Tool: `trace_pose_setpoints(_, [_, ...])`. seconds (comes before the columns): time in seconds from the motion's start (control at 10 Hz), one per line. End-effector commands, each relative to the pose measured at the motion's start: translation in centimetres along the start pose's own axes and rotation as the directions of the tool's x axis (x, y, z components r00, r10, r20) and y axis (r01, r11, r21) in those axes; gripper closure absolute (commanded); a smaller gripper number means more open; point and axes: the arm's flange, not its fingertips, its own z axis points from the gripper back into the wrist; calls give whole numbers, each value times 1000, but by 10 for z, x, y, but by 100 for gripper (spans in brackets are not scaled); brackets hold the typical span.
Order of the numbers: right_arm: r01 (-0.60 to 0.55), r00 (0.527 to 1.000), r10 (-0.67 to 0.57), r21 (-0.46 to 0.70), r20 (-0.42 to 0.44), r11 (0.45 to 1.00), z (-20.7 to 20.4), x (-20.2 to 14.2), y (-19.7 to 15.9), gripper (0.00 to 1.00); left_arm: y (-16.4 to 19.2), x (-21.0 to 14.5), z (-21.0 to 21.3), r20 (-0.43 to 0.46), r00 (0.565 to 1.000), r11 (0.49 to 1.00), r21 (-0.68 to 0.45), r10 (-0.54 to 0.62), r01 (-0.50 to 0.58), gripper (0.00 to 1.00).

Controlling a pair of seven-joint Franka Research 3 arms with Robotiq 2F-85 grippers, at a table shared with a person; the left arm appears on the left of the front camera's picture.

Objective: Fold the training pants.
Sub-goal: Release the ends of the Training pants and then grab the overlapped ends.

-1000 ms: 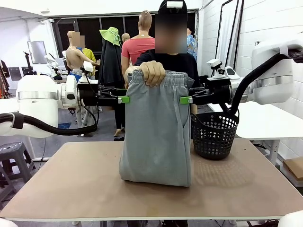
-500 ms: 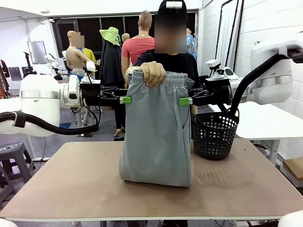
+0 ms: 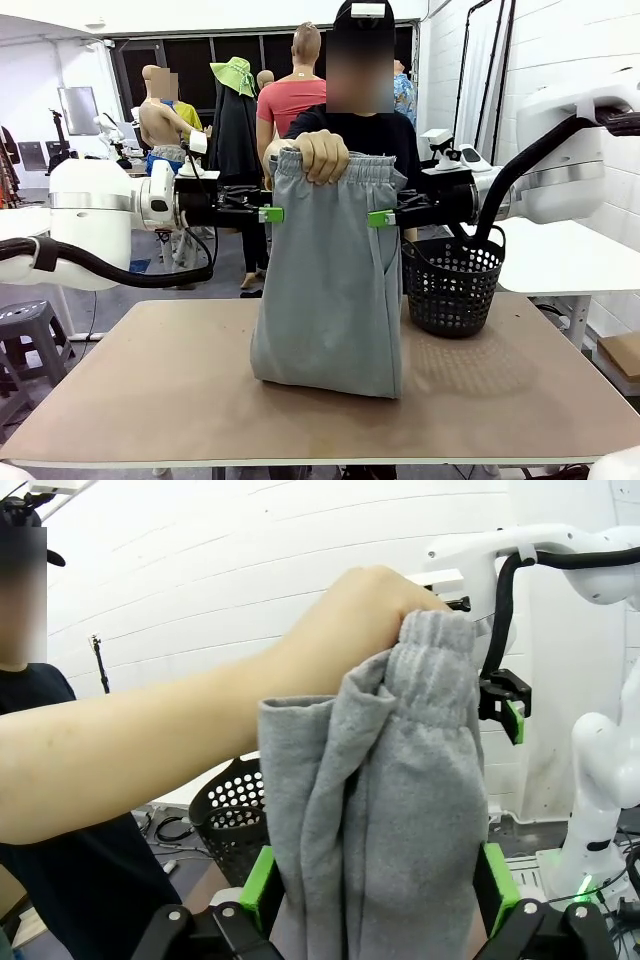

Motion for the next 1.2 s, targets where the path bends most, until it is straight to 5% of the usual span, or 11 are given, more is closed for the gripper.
trace_pose_setpoints(0.0, [-7,999,9,-39,49,999,-13,-5,-3,0,-6,6,-6,-9,1000,998,-57,12,-12,0])
trace_pose_setpoints(0.5, [-37,995,42,-63,89,997,-17,-3,-11,0,-23,23,-4,14,997,991,-115,72,-69,0])
trace_pose_setpoints(1.1, [-118,990,125,-104,67,988,-20,5,-26,0,-10,16,-31,9,991,991,-7,137,-137,0])
